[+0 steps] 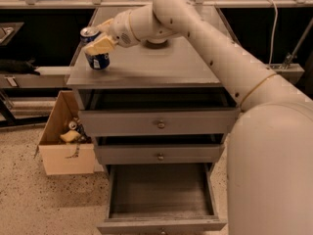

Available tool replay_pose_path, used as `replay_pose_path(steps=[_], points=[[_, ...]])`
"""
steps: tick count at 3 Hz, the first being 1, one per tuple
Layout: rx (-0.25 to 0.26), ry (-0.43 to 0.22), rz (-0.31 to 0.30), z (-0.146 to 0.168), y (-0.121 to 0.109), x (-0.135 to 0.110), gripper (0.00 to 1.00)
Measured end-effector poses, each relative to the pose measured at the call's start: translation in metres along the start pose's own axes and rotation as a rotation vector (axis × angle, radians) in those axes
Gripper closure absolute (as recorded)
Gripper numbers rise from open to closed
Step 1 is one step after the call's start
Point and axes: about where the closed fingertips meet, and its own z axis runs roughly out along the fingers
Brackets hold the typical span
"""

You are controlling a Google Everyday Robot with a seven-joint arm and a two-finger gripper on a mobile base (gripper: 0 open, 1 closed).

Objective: Place pepsi can into bottom drawer

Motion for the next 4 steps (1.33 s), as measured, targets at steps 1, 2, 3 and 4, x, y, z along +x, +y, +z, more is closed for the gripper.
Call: replay_pose_path(steps=[1, 2, 3, 4], points=[[0.006, -0.031, -0.031, -0.023, 0.008, -0.013, 0.92], [0.018, 0.025, -0.037, -0.085, 0.039, -0.011, 1.0], [-0.05, 0.073, -0.03, -0.114, 0.07, 0.011, 1.0], [-0.061, 0.079, -0.027, -0.116, 0.074, 0.014, 1.0]])
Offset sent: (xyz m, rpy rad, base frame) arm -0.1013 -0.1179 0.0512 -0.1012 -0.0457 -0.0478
